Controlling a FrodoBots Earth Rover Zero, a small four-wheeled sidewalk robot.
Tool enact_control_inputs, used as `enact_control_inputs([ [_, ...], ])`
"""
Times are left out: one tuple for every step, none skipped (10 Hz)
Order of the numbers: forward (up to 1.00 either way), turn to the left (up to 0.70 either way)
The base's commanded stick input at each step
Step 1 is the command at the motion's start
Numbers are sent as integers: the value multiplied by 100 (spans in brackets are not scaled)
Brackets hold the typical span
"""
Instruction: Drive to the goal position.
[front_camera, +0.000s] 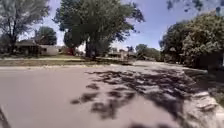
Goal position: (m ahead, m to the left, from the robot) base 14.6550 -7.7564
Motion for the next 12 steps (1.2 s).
enact_control_inputs([
  [70,0],
  [70,0],
  [70,0],
  [70,0],
  [70,0],
  [70,0],
  [70,0],
  [70,-19],
  [70,-35],
  [70,-35],
  [70,-35],
  [70,-35],
])
